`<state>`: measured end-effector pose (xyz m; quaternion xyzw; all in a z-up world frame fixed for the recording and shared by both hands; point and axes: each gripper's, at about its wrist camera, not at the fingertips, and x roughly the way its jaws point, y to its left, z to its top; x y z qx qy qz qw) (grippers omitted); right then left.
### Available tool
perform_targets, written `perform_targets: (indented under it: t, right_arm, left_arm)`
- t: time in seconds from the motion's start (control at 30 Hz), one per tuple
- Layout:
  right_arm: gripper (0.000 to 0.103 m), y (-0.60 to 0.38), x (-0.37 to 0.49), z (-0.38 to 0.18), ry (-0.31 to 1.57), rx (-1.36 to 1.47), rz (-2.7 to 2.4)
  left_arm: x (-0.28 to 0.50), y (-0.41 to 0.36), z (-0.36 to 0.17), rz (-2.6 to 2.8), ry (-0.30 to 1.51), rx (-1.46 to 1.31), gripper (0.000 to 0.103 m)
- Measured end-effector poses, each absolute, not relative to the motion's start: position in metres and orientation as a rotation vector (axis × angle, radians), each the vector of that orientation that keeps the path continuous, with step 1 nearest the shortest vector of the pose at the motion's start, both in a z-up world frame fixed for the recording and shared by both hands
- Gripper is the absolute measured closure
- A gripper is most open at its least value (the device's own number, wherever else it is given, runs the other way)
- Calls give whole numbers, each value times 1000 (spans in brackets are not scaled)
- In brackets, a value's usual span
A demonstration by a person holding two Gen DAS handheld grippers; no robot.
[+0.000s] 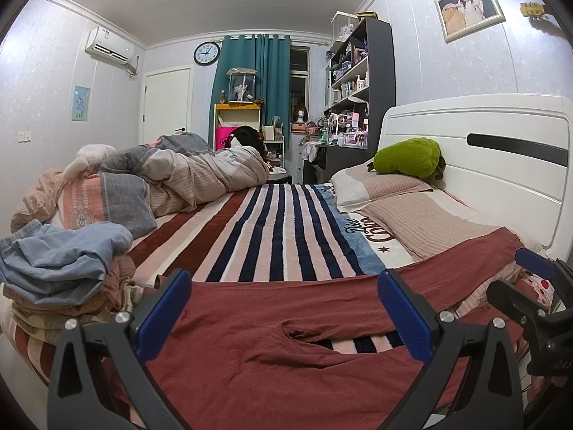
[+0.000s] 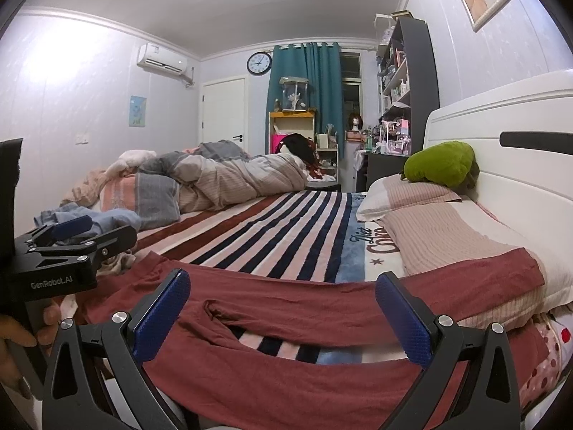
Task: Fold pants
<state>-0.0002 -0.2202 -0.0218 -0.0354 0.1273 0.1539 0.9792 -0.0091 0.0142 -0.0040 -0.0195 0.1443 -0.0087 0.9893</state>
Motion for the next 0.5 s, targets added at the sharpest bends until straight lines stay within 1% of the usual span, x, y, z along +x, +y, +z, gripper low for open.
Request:
perform_targets:
  t: [0.5]
  right_arm:
    - [1,-221,-7,-23,266,-39,311]
  left_arm:
    - [-8,13,-3,-6,294,-25,1]
